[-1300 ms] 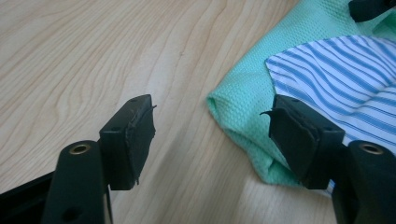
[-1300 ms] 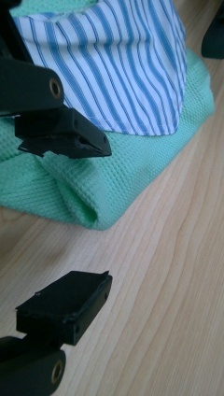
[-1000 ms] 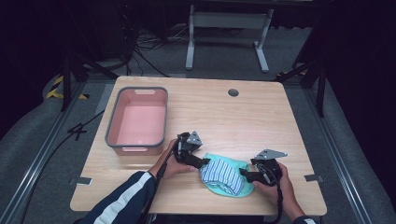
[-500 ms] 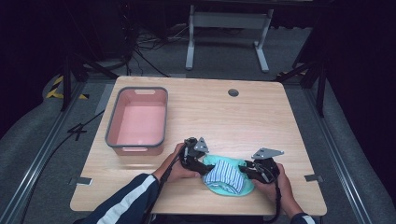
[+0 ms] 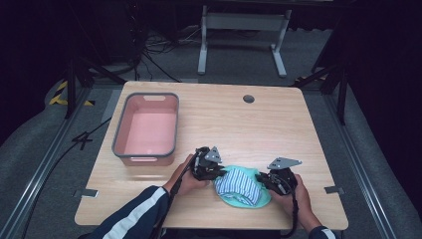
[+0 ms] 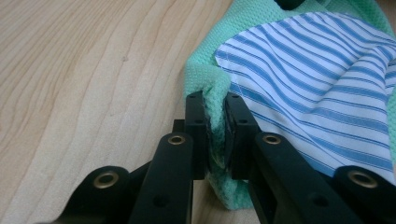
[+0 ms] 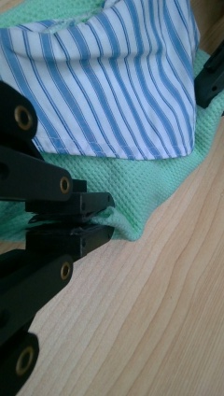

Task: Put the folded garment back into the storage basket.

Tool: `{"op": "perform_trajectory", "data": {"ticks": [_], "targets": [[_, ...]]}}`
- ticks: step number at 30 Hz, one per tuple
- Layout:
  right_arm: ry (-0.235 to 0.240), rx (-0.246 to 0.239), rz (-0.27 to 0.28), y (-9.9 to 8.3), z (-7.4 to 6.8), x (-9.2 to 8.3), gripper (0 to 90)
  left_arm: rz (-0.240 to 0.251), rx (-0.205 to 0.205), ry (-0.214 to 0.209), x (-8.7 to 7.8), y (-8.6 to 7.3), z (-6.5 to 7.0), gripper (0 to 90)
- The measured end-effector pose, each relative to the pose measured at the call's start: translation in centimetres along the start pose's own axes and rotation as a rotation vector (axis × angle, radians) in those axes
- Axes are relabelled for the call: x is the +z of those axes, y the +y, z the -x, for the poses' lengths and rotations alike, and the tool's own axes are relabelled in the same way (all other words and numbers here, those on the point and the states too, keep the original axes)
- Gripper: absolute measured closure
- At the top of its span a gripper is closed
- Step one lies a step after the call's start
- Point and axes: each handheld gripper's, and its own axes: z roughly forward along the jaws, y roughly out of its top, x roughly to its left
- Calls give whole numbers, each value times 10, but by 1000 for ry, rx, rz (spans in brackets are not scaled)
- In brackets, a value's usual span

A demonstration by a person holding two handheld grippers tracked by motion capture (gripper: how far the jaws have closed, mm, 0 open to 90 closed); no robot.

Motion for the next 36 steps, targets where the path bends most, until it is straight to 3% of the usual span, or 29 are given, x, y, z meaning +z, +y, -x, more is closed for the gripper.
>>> {"op": "perform_trajectory", "data": {"ticks": [7,15,26,36], "targets": [[6,-2,18,3,1,-6,860,1,11,23,-2,4,2,837],[1,8,73,14,5,-22,861,39,10,34,-17,23,3,840],[2,-5,98,31,2,-32,863,60,53,67,-30,37,3,840],[-22,-37,137,61,-1,-49,864,95,76,114,-61,54,-5,840]]}}
